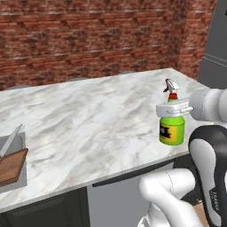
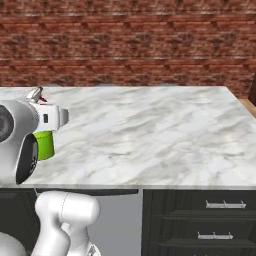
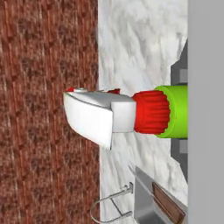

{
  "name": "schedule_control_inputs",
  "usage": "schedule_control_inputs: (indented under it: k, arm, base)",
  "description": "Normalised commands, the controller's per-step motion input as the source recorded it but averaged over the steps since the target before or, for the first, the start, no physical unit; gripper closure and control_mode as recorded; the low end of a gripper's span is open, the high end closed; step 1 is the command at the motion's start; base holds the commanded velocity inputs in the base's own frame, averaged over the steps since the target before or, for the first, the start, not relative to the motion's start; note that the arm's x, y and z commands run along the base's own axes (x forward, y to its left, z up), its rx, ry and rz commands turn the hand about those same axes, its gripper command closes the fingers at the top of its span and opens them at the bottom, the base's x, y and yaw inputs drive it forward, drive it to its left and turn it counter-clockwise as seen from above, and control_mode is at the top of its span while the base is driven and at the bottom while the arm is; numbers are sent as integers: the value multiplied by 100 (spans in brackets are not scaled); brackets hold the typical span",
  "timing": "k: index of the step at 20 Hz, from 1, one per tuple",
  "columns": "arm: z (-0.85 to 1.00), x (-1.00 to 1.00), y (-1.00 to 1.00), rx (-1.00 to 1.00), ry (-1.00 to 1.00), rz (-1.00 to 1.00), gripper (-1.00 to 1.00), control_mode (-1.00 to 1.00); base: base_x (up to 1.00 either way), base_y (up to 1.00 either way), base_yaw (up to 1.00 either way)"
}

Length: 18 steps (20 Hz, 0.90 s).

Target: Move the cutting board and knife to the sink. Then move spray from the cabinet to the counter.

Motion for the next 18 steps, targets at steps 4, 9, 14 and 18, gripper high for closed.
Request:
schedule_control_inputs:
  k: [4,9,14,18]
  arm:
    - [-10,58,-33,3,12,26,100,-100]
    - [-14,84,-9,0,4,-3,100,-100]
    - [-33,100,-12,-3,1,-30,100,-100]
    - [-40,97,-9,-4,0,-32,100,-100]
  base:
    - [0,0,0]
    - [0,0,0]
    - [0,0,0]
    - [0,0,0]
